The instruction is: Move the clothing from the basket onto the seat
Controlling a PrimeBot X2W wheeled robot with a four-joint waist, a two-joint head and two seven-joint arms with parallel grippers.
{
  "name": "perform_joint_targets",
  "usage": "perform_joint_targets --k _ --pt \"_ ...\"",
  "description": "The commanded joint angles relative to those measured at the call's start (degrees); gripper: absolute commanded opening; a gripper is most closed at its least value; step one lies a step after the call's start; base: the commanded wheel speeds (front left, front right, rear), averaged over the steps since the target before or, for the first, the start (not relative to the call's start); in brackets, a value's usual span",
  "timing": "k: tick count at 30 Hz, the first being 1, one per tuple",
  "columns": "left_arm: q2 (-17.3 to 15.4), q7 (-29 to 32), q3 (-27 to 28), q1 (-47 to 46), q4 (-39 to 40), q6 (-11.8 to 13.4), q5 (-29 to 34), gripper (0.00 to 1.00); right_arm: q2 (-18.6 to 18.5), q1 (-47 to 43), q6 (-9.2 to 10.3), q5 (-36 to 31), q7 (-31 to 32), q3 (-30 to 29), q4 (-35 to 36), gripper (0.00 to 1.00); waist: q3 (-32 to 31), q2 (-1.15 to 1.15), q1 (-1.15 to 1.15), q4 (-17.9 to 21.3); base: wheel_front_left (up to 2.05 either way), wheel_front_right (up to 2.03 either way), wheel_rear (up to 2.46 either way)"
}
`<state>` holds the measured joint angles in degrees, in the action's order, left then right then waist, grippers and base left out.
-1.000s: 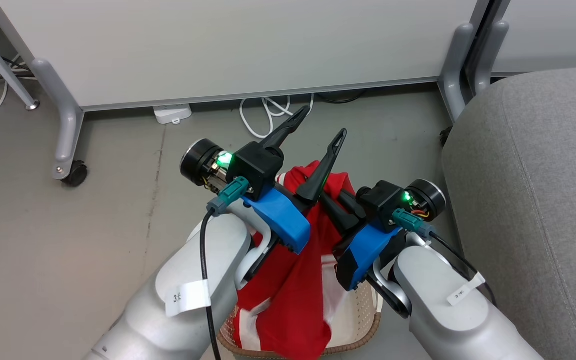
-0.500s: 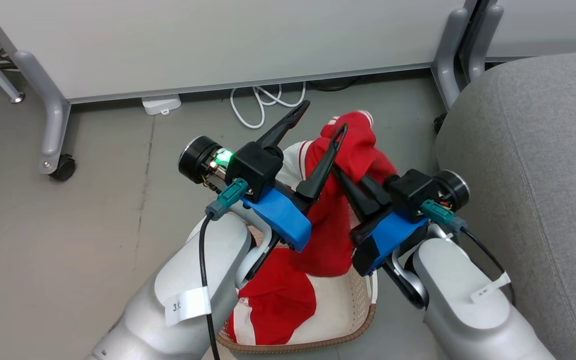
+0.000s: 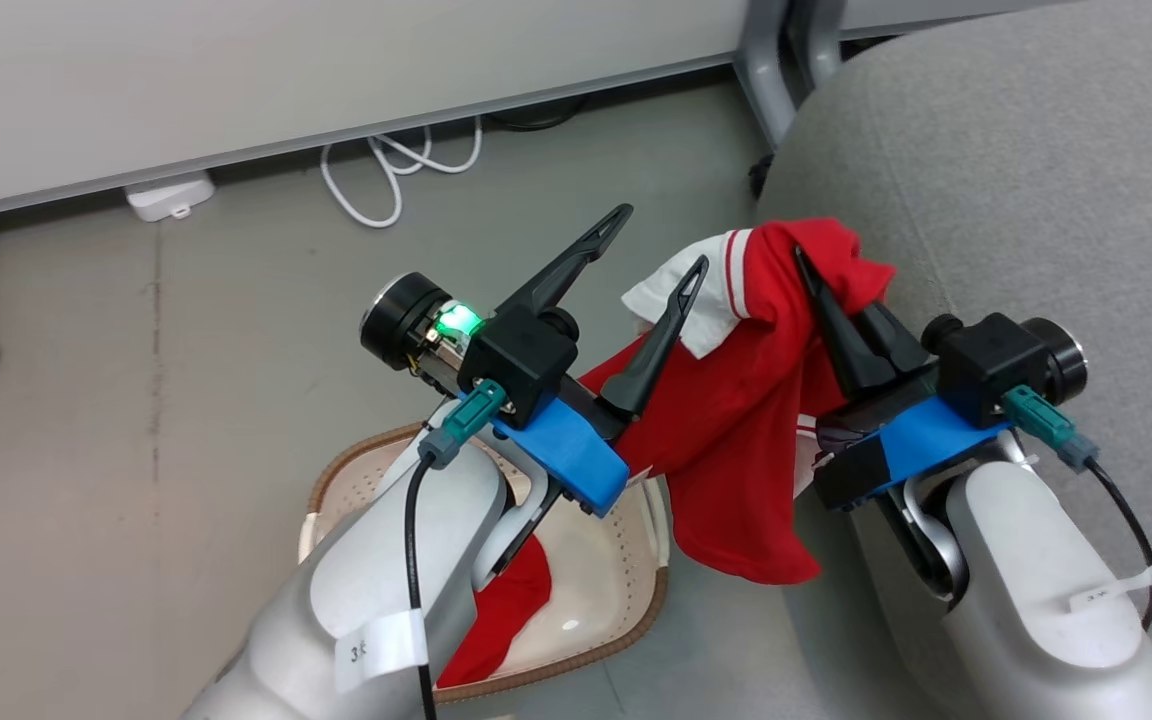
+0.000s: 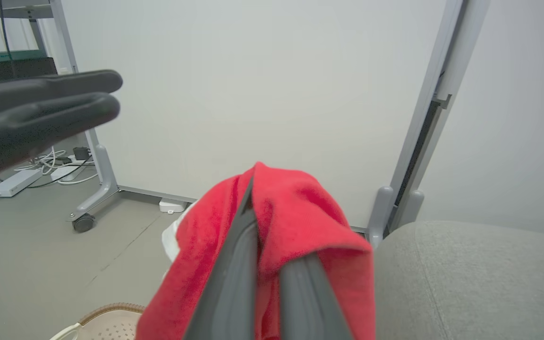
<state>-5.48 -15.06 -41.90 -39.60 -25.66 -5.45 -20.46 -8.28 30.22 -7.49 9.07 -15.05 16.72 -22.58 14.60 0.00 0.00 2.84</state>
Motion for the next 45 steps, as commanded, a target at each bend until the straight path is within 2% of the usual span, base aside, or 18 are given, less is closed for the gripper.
perform_joint_targets --k 1,10,16,27,36,41,45 --pt "-0.4 -0.2 -0.2 0.6 0.3 -0.2 0.4 1.00 -0.2 -1.2 -0.01 -0.4 -0.2 -1.2 1.4 0.00 1.3 0.00 0.00 3.5 0.00 0.00 0.00" --pt "-0.6 -0.2 -1.8 1.9 1.2 -1.1 2.0 1.00 1.0 -7.3 -0.01 -1.0 -0.2 -7.9 7.7 0.00 2.0 0.00 0.00 11.3 0.00 0.00 0.00" --pt "-0.6 -0.2 -2.9 2.2 1.0 -1.4 2.5 1.00 2.4 -12.1 -0.01 -1.8 -0.2 -11.7 11.7 0.00 2.5 0.00 0.00 15.1 0.00 0.00 0.00" --pt "-0.5 -0.2 -3.6 2.2 0.7 -1.7 2.6 1.00 3.9 -15.8 -0.01 -2.5 -0.2 -14.3 15.1 0.00 2.5 0.00 0.00 17.6 0.00 0.00 0.00" --pt "-1.1 -0.2 -2.8 0.3 1.6 -1.3 3.2 1.00 3.3 -10.7 -0.01 -3.5 -0.2 -15.2 16.1 0.00 4.8 0.00 0.00 16.6 0.00 0.00 0.00" --pt "-1.6 0.2 -2.7 -2.0 2.7 -0.8 4.0 1.00 2.0 -2.6 -0.01 -3.2 -0.2 -17.8 17.0 0.00 9.3 0.00 0.00 15.7 0.00 0.00 0.00" --pt "-2.4 1.4 -3.1 -4.9 4.6 -0.7 5.2 1.00 -1.4 7.9 -0.01 -3.2 -0.2 -23.1 17.6 0.00 15.4 0.00 0.00 14.2 0.00 0.00 0.00"
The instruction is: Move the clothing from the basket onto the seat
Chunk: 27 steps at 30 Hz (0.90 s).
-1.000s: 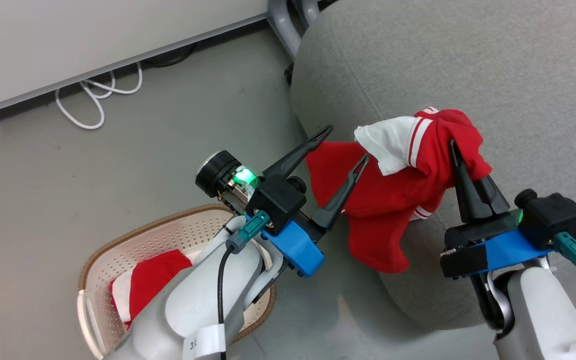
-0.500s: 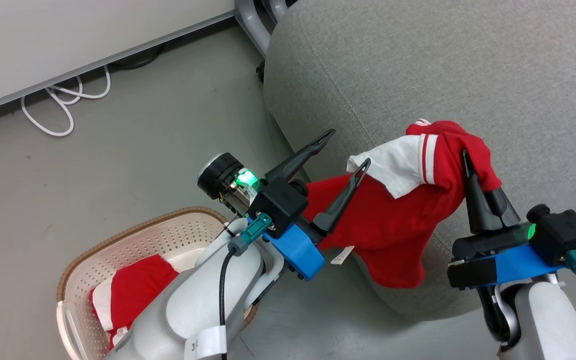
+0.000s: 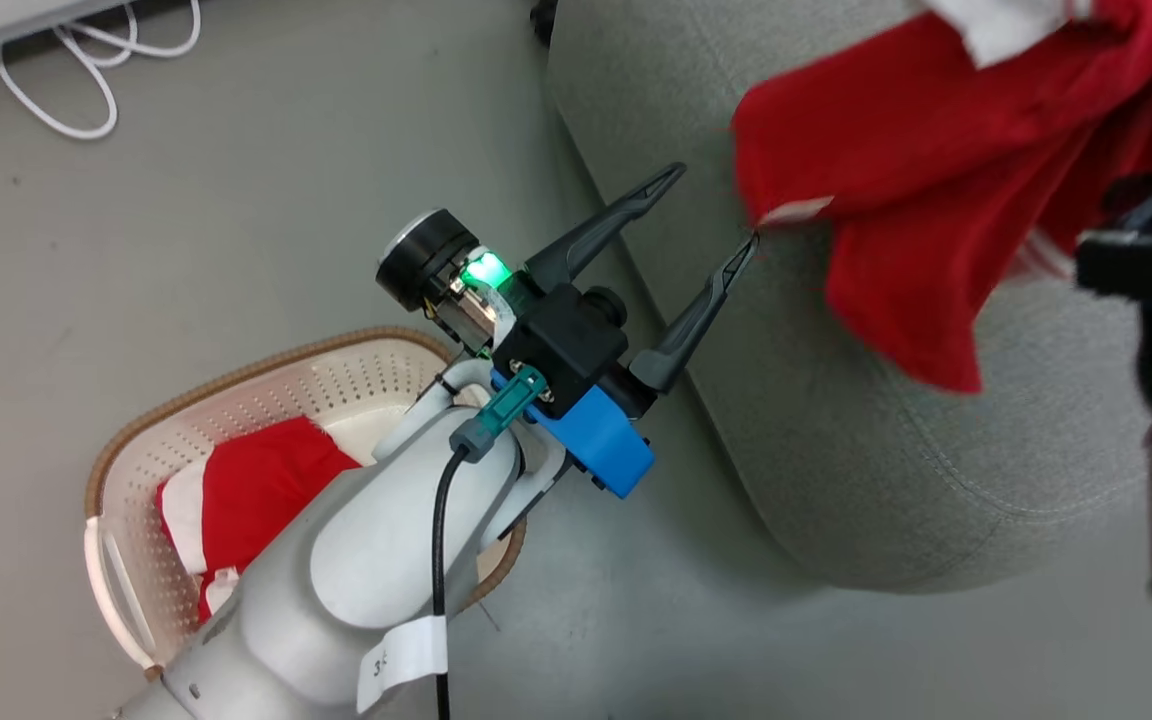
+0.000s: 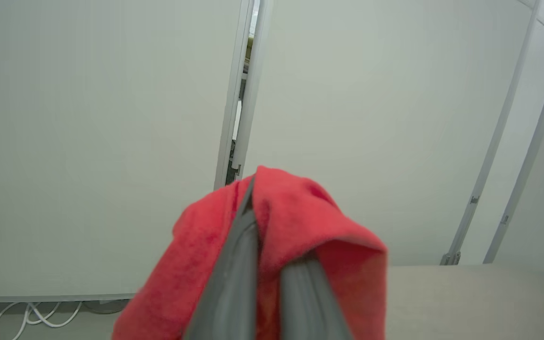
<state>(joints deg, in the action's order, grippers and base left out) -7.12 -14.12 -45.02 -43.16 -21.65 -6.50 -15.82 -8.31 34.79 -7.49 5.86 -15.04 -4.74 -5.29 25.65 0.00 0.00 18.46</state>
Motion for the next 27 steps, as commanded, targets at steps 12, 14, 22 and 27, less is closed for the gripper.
perform_joint_targets --k 12,14,22,27 --pt "-3.3 4.2 0.2 -7.7 6.2 1.0 3.3 1.00 -16.9 22.9 0.00 2.6 -0.2 -14.5 -3.6 0.00 18.0 0.00 0.00 -3.1 0.00 0.00 0.00" --pt "-3.6 4.5 0.0 -8.1 6.8 0.9 3.4 1.00 -18.9 24.0 -0.01 2.9 -0.2 -15.4 -6.7 0.00 19.2 0.00 0.00 -3.2 0.00 0.00 0.00" --pt "-4.4 5.2 -0.7 -9.1 8.2 0.9 3.7 1.00 -20.3 22.3 -0.01 2.4 -0.1 -16.0 -18.6 0.00 22.0 0.00 0.00 -3.9 0.00 0.00 0.00" --pt "-4.3 4.9 -0.9 -9.4 8.2 1.0 3.4 1.00 -18.8 19.8 -0.01 2.7 -0.1 -15.2 -25.3 0.00 22.4 0.00 0.00 -5.0 0.00 0.00 0.00"
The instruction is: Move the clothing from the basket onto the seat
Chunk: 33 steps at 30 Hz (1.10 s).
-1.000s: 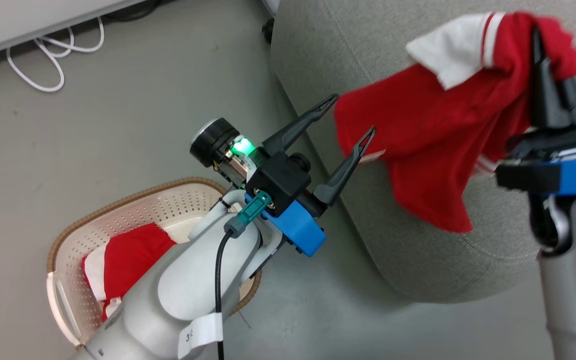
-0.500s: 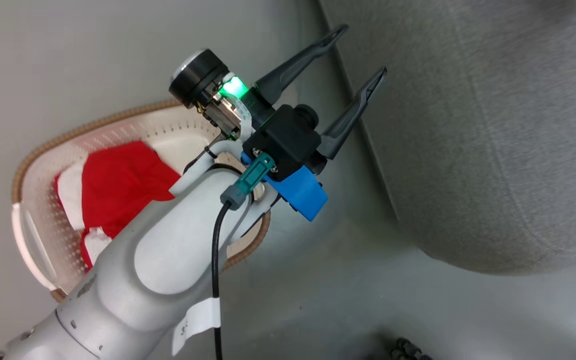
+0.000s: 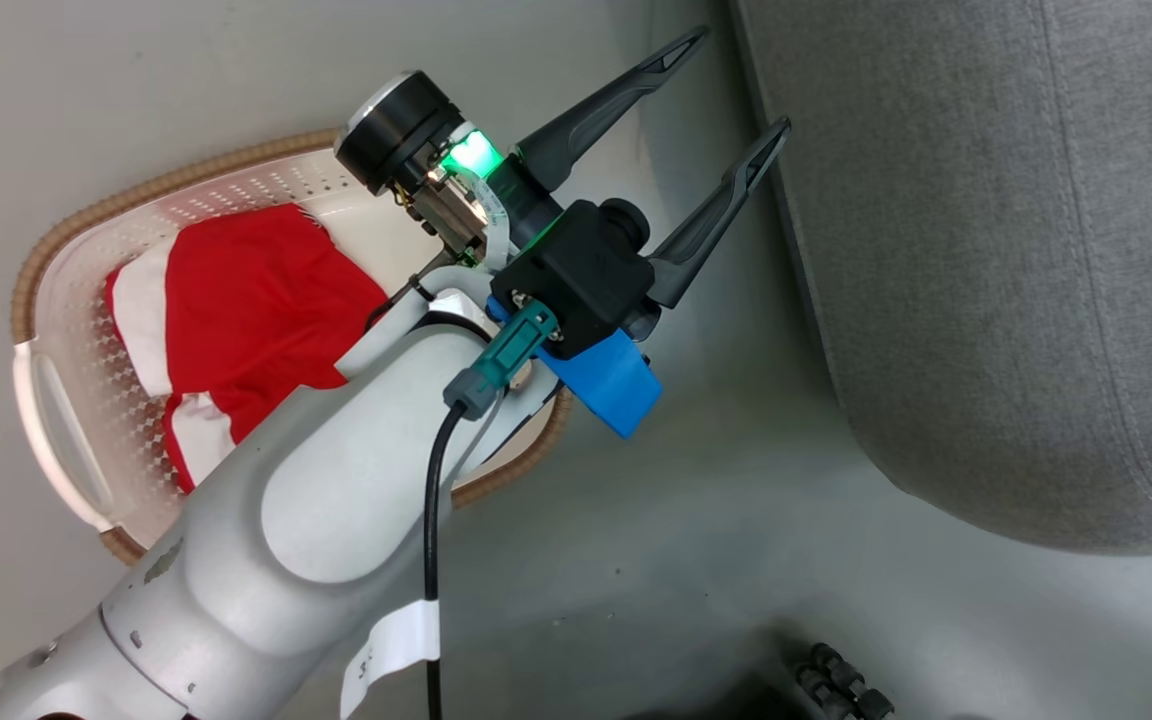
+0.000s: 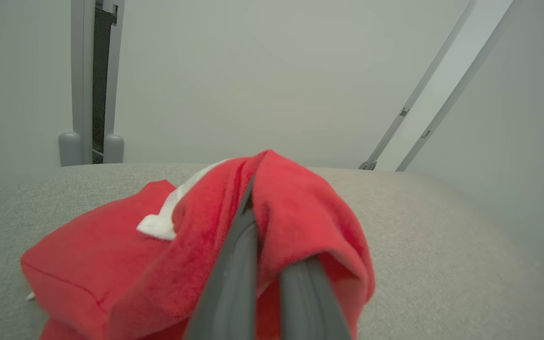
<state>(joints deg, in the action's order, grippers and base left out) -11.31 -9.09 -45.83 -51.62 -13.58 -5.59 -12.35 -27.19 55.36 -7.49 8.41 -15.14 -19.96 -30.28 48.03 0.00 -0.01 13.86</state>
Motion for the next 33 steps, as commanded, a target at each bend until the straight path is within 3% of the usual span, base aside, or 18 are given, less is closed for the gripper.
perform_joint_targets --k 1,4,5,6,14,21,33 --pt "0.1 -0.3 -0.2 -1.1 0.1 0.2 0.0 1.00 0.2 -1.3 0.00 0.3 0.0 -0.1 -0.9 0.00 0.0 0.00 0.01 -0.8 0.00 0.00 0.00" --pt "0.4 -0.6 -0.4 -1.2 -0.1 0.3 -0.2 1.00 1.4 -3.2 -0.01 1.0 0.0 -0.9 -2.1 0.00 -0.3 0.00 0.01 -1.4 0.00 0.00 0.00" --pt "0.5 -0.7 -0.4 -1.3 -0.2 0.4 -0.2 1.00 1.5 -3.6 -0.01 1.1 0.0 -1.6 -1.7 0.33 -0.5 0.00 0.01 -1.6 0.00 0.00 0.00" --pt "0.6 -0.9 -0.5 -1.3 -0.4 0.4 -0.3 1.00 1.7 -4.2 0.00 1.4 0.0 -2.2 -1.0 1.00 -0.8 0.00 0.01 -1.6 0.00 0.00 0.00" --pt "2.2 -3.9 -0.5 1.4 -3.3 1.0 -2.0 1.00 6.1 -17.4 0.00 2.5 0.0 -4.7 5.2 1.00 -7.5 0.00 0.01 -2.1 0.00 0.00 0.00" --pt "3.8 -5.9 1.8 5.9 -6.4 1.9 -5.0 1.00 9.7 -29.9 0.00 1.2 0.0 -2.8 12.7 1.00 -17.3 0.00 0.01 -2.4 0.00 0.00 0.00" --pt "3.5 -6.2 15.5 20.3 -2.5 4.2 -5.8 1.00 14.5 -43.2 -0.01 1.8 0.0 7.2 26.2 1.00 -31.1 0.00 0.01 -6.4 0.00 0.00 0.00"
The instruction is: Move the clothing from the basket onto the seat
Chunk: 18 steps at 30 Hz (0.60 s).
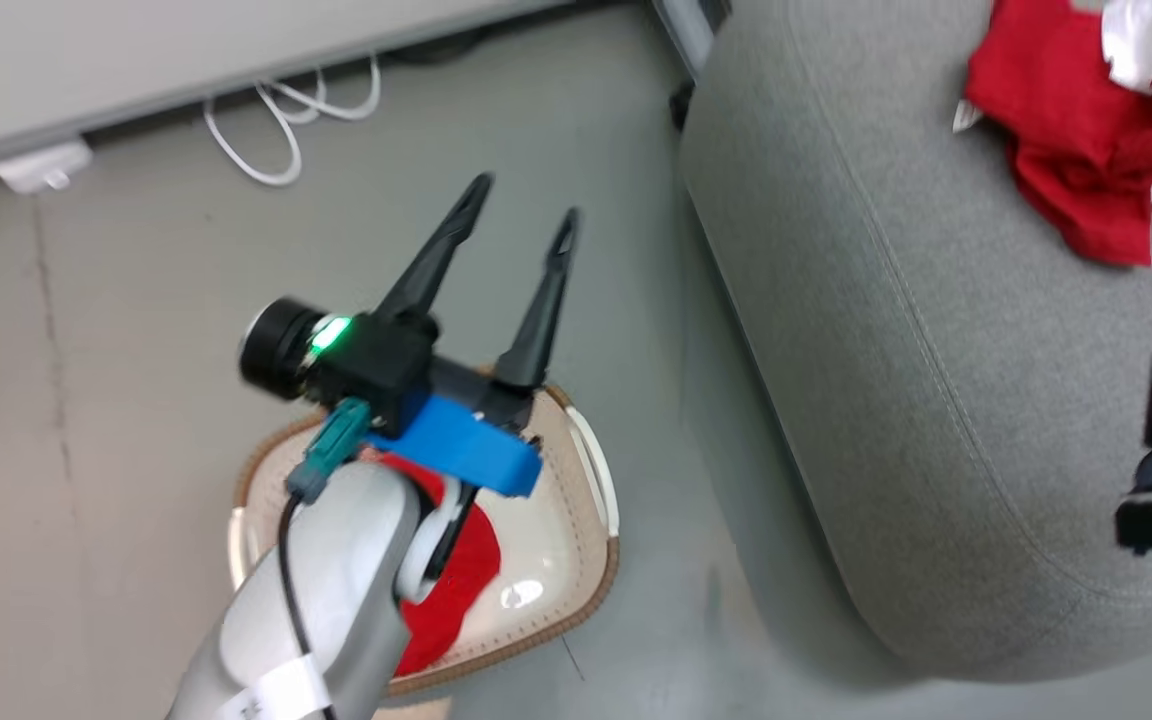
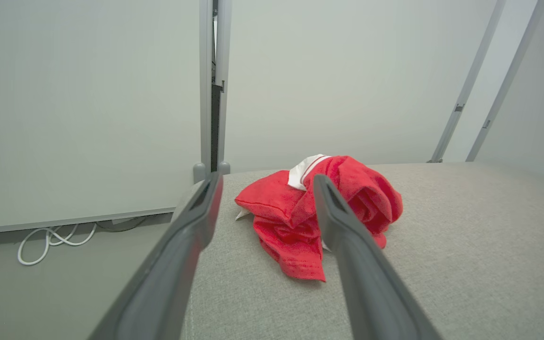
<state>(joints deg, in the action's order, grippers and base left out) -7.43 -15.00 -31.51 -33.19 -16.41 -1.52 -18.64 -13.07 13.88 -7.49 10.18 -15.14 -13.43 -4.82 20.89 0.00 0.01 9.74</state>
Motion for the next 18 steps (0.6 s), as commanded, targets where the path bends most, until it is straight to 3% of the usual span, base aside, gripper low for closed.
perform_joint_targets --k 1,7,18 --pt "-0.3 -0.3 2.5 3.1 0.7 0.1 0.7 1.00 0.9 -2.6 0.00 -0.2 0.0 1.2 1.3 1.00 -4.9 0.00 -0.01 -2.7 0.00 0.00 0.00" --pt "0.1 -0.3 10.4 10.3 3.4 0.1 2.9 1.00 3.7 -6.2 -0.01 -0.6 0.0 6.3 3.5 1.00 -9.3 0.00 -0.01 -4.9 0.00 0.00 0.00" --pt "1.5 -0.2 22.3 21.8 7.7 -2.7 6.9 1.00 5.6 -8.0 -0.01 -1.9 0.0 12.0 2.4 1.00 -14.8 0.00 -0.01 -8.1 0.00 0.00 0.00"
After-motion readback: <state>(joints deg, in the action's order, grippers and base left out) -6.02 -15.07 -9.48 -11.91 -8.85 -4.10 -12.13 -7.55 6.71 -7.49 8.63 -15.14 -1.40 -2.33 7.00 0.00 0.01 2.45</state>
